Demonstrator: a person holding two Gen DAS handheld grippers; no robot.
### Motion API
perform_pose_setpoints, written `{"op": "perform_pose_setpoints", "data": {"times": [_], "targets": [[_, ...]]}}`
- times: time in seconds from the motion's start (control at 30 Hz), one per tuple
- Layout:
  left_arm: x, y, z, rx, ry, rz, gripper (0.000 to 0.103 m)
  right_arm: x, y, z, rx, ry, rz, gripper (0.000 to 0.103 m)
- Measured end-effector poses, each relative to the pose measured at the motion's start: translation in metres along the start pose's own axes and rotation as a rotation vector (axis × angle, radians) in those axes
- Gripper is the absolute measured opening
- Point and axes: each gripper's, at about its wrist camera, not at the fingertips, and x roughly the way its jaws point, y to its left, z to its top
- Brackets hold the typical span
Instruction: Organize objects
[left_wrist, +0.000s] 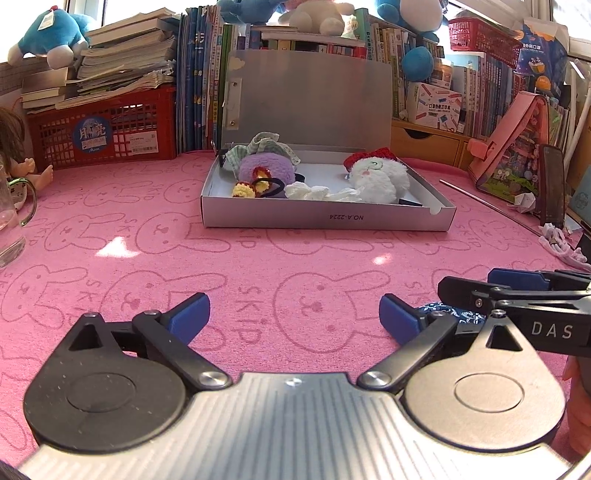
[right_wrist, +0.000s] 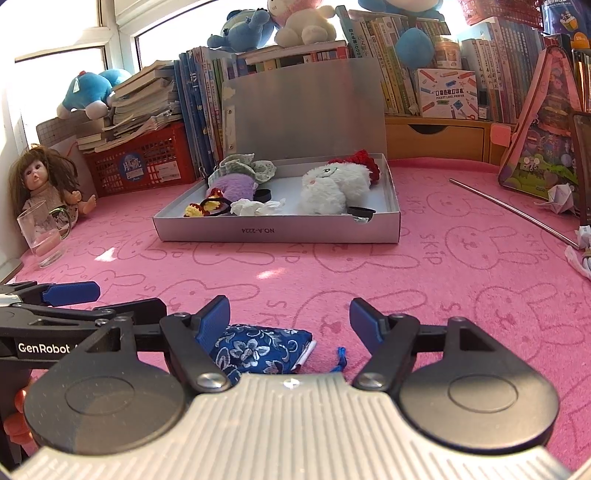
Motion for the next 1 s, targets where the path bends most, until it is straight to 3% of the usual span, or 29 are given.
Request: {"op": "perform_pose_setpoints", "data": {"times": [0.13,1.0], "targets": [[0.0002,-0.0018,0.0000,0.022,-0.007,0.035,0.100,0.0007,0.0003,-0.0003,0.000,0.002,-0.001,0.082],[0.0080,0.0038,0.0001,-0.008,0.019,0.043,0.100,0.0044,0.0021,-0.0036,0.005,0.014,-0.006,0.082]]}}
